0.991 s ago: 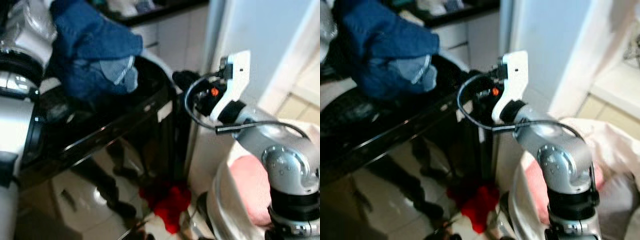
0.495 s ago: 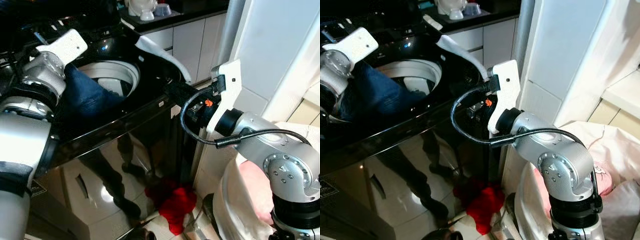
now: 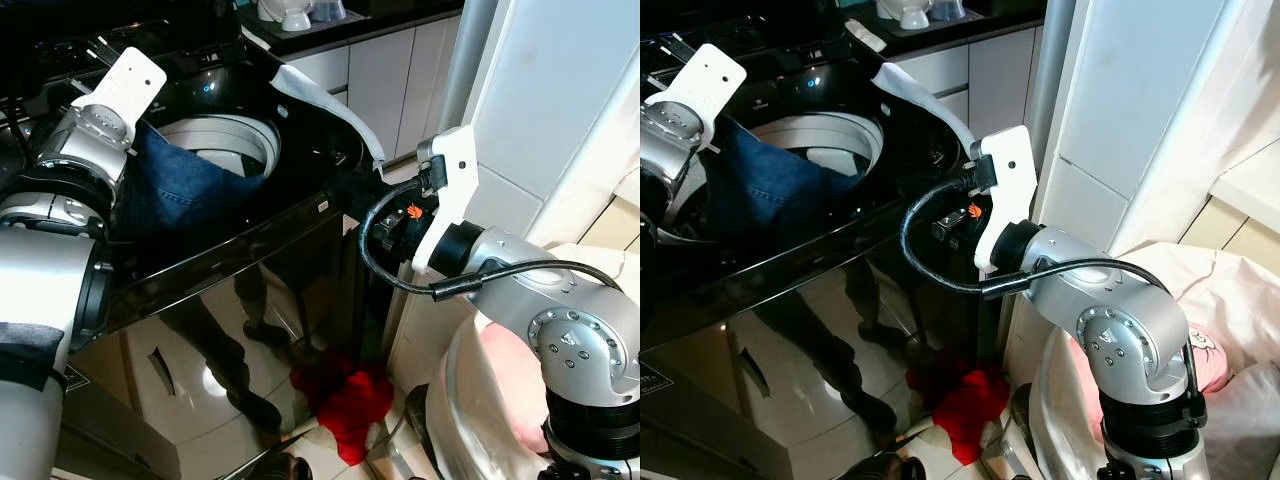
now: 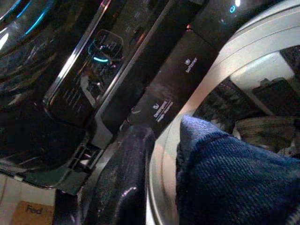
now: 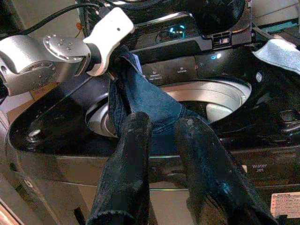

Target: Clothes washing

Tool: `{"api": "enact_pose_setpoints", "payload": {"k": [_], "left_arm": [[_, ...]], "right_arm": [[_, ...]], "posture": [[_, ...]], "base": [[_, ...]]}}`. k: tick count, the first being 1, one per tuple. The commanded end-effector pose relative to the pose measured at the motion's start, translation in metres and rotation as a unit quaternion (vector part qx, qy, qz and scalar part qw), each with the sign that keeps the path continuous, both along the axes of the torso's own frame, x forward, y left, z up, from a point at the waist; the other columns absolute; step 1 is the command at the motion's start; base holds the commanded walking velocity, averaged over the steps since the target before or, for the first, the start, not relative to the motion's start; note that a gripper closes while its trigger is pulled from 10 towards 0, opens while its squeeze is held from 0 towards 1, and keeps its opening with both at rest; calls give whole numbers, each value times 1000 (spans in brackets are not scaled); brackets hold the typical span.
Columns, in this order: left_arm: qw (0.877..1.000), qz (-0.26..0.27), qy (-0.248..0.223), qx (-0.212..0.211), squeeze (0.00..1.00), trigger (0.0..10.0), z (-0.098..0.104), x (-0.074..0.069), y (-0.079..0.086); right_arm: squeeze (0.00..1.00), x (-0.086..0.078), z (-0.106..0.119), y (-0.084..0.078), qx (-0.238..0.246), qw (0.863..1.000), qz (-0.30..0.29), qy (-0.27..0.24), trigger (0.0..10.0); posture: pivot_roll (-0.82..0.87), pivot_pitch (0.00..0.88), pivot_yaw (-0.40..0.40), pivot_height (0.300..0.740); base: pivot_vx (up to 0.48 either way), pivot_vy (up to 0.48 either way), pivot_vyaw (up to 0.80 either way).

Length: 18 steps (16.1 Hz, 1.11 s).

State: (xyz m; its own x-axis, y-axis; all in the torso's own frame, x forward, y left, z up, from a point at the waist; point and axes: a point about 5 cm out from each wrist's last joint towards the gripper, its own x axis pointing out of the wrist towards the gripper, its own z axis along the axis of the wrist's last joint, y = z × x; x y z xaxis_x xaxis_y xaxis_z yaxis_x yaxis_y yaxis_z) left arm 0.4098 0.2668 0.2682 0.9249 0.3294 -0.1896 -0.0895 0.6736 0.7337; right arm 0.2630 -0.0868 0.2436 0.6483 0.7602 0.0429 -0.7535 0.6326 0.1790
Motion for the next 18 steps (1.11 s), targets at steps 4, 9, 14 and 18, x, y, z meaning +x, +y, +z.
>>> {"api": "enact_pose_setpoints", "payload": {"k": [4, 9, 14, 18], "left_arm": [[999, -9, -42, -8, 1000, 10000, 29, 3, -6], [940, 27, -257, -222, 196, 10000, 61, 0, -1], [971, -33, -107, -209, 0, 10000, 25, 3, -11], [982, -25, -3, -186, 1000, 10000, -8, -3, -6]], "right_arm": [[0, -1, 2, -1, 2, 1000, 7, 2, 10000], [0, 5, -7, -5, -6, 999, -33, 31, 10000], [0, 11, -13, -8, -13, 997, -50, 62, 10000], [0, 11, -19, -7, -27, 995, -48, 79, 10000]], "posture": [[-2, 0, 79, 740], [-6, 0, 66, 740], [34, 0, 27, 740], [42, 0, 17, 740]], "base": [[0, 0, 0], [0, 0, 0], [0, 0, 0], [0, 0, 0]]}}
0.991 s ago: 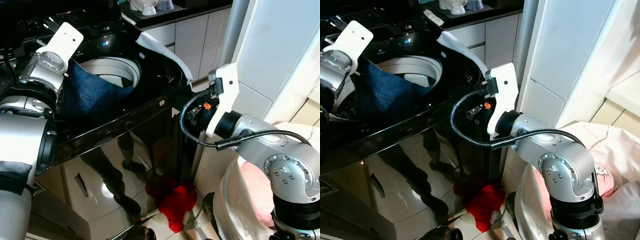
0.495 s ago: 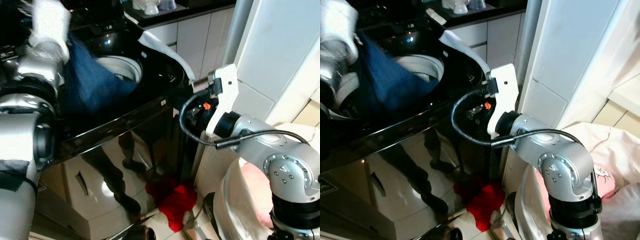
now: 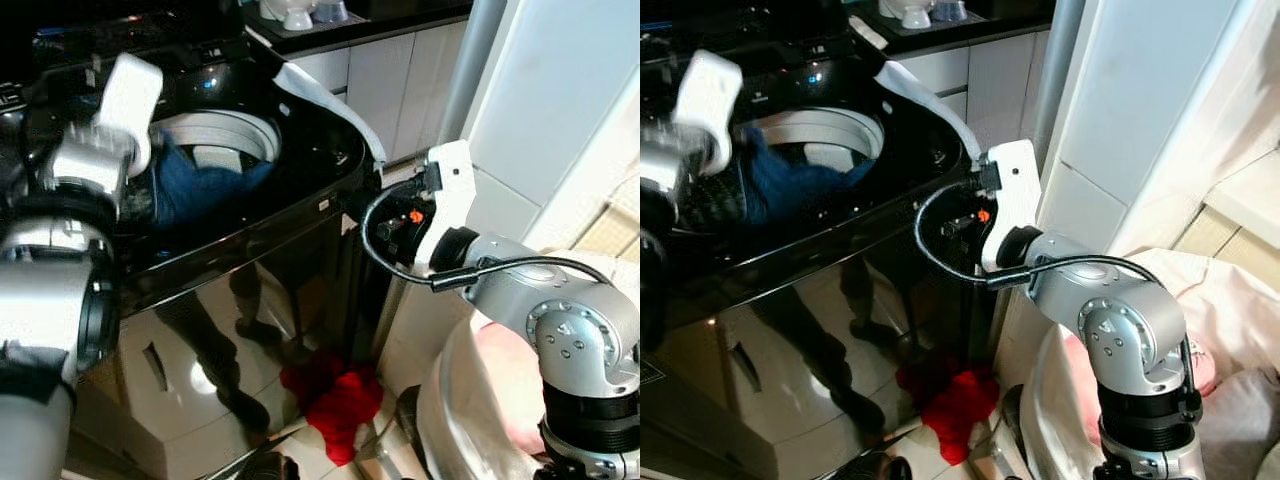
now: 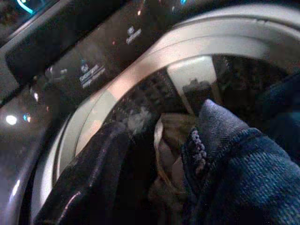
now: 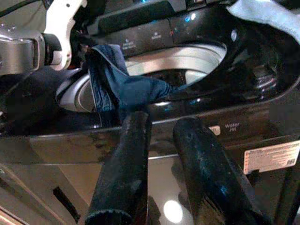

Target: Clothes washing

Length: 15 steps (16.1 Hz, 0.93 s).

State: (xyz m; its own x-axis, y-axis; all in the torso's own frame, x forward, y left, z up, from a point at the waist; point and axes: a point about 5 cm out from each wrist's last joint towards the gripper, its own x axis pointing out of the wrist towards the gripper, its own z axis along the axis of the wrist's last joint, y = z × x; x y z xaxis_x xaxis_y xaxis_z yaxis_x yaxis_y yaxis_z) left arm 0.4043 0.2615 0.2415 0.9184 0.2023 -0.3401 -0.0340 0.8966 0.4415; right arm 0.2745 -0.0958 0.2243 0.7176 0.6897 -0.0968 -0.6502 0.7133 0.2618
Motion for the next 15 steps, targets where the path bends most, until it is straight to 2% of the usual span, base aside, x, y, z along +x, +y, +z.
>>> {"api": "enact_pose_setpoints", "payload": {"k": [1, 2, 3, 4, 5, 6, 7, 8, 9, 10, 11, 12, 13, 15], "left_arm": [[1000, -17, 9, 3, 1000, 10000, 16, -3, 3], [999, -28, 35, -1, 1000, 10000, 14, -7, 4], [996, -51, 58, -34, 1000, 10000, 12, -15, 2], [994, -70, 56, -68, 1000, 10000, 13, -22, -1], [987, -96, 51, -116, 1000, 10000, 9, -38, -6], [982, -95, 29, -162, 0, 10000, 3, -44, -9], [972, -73, -43, -220, 0, 10000, -4, -50, -8], [966, -54, -96, -236, 0, 10000, -3, -52, -7], [947, -26, -220, -233, 0, 10000, 1, -63, -7], [939, -82, -253, -218, 0, 10000, -2, -80, -30], [938, -102, -259, -207, 0, 10000, -4, -87, -41], [939, -123, -244, -211, 0, 10000, -10, -95, -57], [935, -132, -224, -241, 0, 10000, -21, -98, -75], [938, -149, -219, -222, 0, 10000, -33, -101, -95]], "right_arm": [[0, -3, -2, 2, -6, 1000, 6, 11, 10000], [0, -4, -3, 2, -8, 1000, 7, 16, 10000], [0, -8, -6, 2, -12, 1000, 9, 24, 10000], [0, -10, -7, 1, -14, 1000, 10, 26, 10000], [0, -14, -9, -1, -16, 999, 9, 30, 10000], [0, -16, -10, -3, -14, 999, 5, 33, 10000], [0, -17, -10, -7, -14, 999, 0, 35, 10000], [0, -18, -10, -8, -14, 999, -3, 35, 10000], [0, -18, -8, -11, -10, 999, -10, 33, 10000], [0, -17, -4, -14, -1, 999, -28, 15, 10000], [0, -15, -3, -15, 6, 999, -39, 8, 10000], [0, -14, 0, -17, 22, 998, -55, 0, 10000], [0, -11, 2, -18, 32, 997, -76, -6, 10000], [0, -9, 3, -18, 27, 995, -93, -15, 10000]], "posture": [[36, 0, 20, 740], [32, 0, 24, 740], [22, 0, 32, 740], [18, 0, 34, 740], [17, 0, 34, 740], [18, 0, 34, 740], [14, 0, 34, 740], [14, 0, 34, 740], [22, 0, 23, 740], [26, 0, 15, 740], [26, 0, 16, 740], [26, 0, 16, 740], [18, 0, 23, 740], [12, 0, 31, 740]], "base": [[0, 0, 0], [0, 0, 0], [0, 0, 0], [0, 0, 0], [0, 0, 0], [0, 0, 0], [0, 0, 0], [0, 0, 0], [0, 0, 0], [0, 0, 0], [0, 0, 0], [0, 0, 0], [-240, 0, 0], [-324, 0, 0]]}}
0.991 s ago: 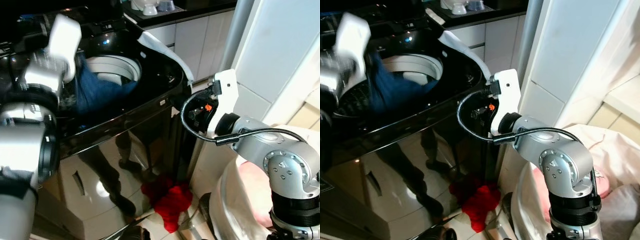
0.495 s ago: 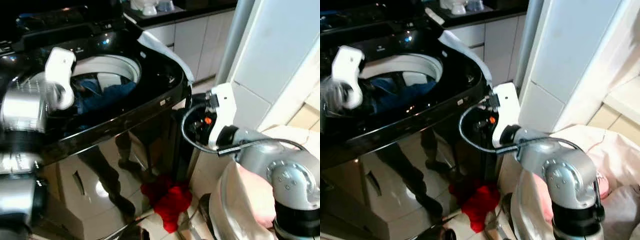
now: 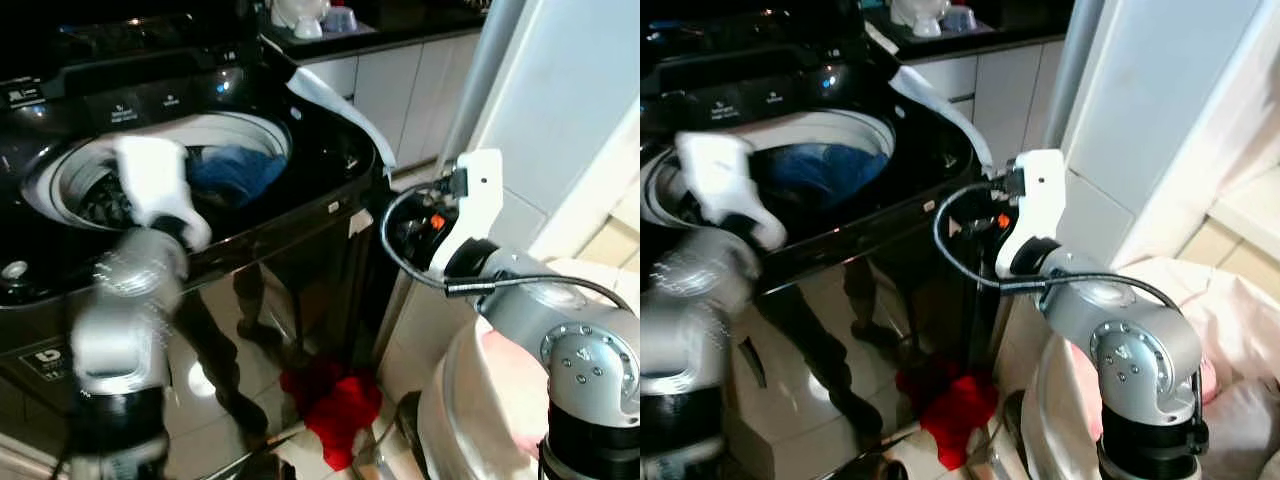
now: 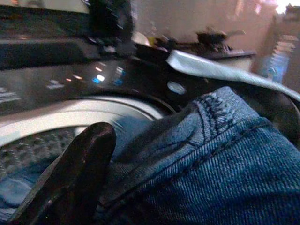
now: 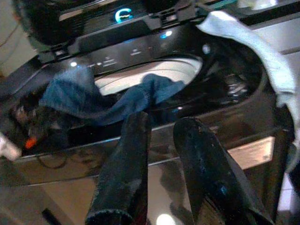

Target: Clothes washing

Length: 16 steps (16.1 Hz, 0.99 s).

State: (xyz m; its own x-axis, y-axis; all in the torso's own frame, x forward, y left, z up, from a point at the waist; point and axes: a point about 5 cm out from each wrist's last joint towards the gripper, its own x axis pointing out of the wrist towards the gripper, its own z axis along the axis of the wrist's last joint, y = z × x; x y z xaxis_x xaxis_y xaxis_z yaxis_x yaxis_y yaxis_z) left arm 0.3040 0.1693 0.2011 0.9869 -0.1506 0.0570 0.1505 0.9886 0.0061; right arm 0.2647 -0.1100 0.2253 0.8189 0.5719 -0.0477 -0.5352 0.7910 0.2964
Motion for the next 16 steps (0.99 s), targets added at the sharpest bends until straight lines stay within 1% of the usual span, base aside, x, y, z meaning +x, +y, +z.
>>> {"api": "enact_pose_setpoints", "payload": {"k": [1, 2, 4, 6, 7, 8, 9, 10, 11, 12, 13, 14, 15, 16], "left_arm": [[1000, -10, -25, 10, 0, 10000, 4, -4, -10], [999, -13, -31, 19, 0, 10000, 3, -6, -12], [999, -8, -36, 37, 0, 10000, 6, -6, -12], [996, 24, -46, 66, 0, 10000, 18, 2, 0], [996, 37, -48, 69, 0, 10000, 22, 4, 5], [993, 60, -58, 88, 0, 10000, 30, 10, 11], [994, 70, -58, 67, 0, 10000, 40, 20, 16], [995, 64, -60, 39, 0, 10000, 48, 31, 16], [997, 58, -53, 18, 0, 10000, 51, 38, 14], [997, 53, -52, 5, 0, 10000, 54, 44, 13], [998, 30, -49, -17, 0, 10000, 55, 55, 4], [999, 5, -44, -31, 0, 10000, 55, 60, -4], [999, -17, -38, -12, 0, 10000, 53, 66, -15], [998, -51, -32, -2, 0, 10000, 54, 74, -27]], "right_arm": [[0, 1, 2, -3, 2, 1000, -17, -7, 10000], [0, 0, 2, -2, 2, 1000, -17, -8, 10000], [0, -2, 0, -2, 1, 1000, -19, -8, 10000], [0, -2, 0, -4, -1, 1000, -22, -9, 10000], [0, -2, 0, -4, -1, 1000, -22, -9, 10000], [0, -2, 0, -4, -2, 1000, -23, -9, 10000], [0, 0, 0, -5, 0, 1000, -24, -10, 10000], [0, 2, 0, -6, 1, 1000, -26, -10, 10000], [0, 4, 0, -6, 1, 1000, -28, -10, 10000], [0, 5, 0, -7, 0, 1000, -30, -11, 10000], [0, 8, 1, -7, -1, 999, -34, -14, 10000], [0, 10, 1, -9, -1, 999, -38, -15, 10000], [0, 11, 1, -10, 1, 999, -43, -14, 10000], [0, 13, 1, -12, 2, 999, -50, -14, 10000]], "posture": [[8, 0, 36, 740], [5, 0, 37, 740], [4, 0, 40, 740], [8, 0, 41, 740], [10, 0, 41, 740], [19, 0, 37, 740], [34, 0, 28, 740], [40, 0, 24, 740], [40, 0, 24, 740], [43, 0, 23, 740], [44, 0, 26, 740], [48, 0, 23, 740], [53, 0, 20, 740], [56, 0, 16, 740]], "base": [[-368, 0, 0], [-364, 0, 0], [-341, 0, 0], [0, 0, 0], [0, 0, 0], [0, 0, 0], [0, 0, 0], [0, 0, 0], [0, 0, 0], [0, 0, 0], [0, 0, 0], [0, 0, 0], [0, 0, 0], [0, 0, 0]]}}
